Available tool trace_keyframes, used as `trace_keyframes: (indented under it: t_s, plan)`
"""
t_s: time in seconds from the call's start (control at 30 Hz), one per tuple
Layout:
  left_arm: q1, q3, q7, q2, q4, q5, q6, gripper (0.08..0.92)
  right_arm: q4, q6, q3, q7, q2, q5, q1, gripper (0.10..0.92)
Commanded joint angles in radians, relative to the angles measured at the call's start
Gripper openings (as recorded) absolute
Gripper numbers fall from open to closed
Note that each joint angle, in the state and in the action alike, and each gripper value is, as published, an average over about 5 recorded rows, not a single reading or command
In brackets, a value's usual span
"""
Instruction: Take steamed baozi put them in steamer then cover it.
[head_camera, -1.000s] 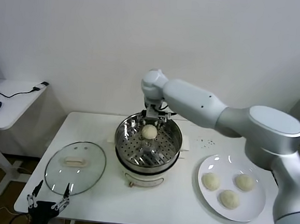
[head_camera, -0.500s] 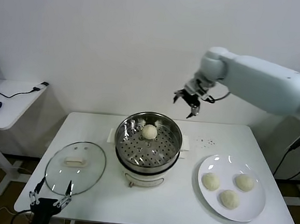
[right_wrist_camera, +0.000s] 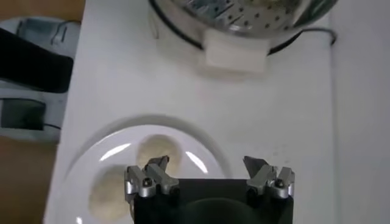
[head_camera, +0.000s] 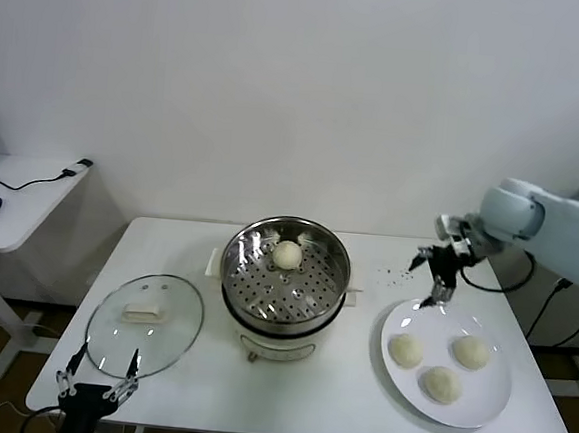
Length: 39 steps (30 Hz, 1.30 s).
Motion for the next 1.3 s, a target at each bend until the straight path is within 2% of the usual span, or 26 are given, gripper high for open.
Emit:
trace_keyframes:
  t_s: [0.03, 0.43, 0.87, 1.3]
  plan:
    - [0.007, -0.002, -0.001, 0.004, 0.01, -0.002, -0.003, 0.823, -0.005, -0.075, 0.183, 0.024, -0.045, -0.077, -0.303, 0.823]
    - [0.017, -0.004, -0.003, 0.003, 0.027, -0.001, -0.01, 0.823, -0.124, -0.077, 0.236, 0.051, 0.058, -0.12, -0.362, 0.823]
    - [0.015, -0.006, -0.004, 0.0, 0.035, 0.002, -0.01, 0.823, -0.163, -0.073, 0.238, 0.043, 0.105, -0.154, -0.381, 0.822]
    - [0.017, -0.007, -0.005, 0.003, 0.036, 0.001, -0.01, 0.823, -0.156, -0.065, 0.209, 0.02, 0.106, -0.124, -0.329, 0.617]
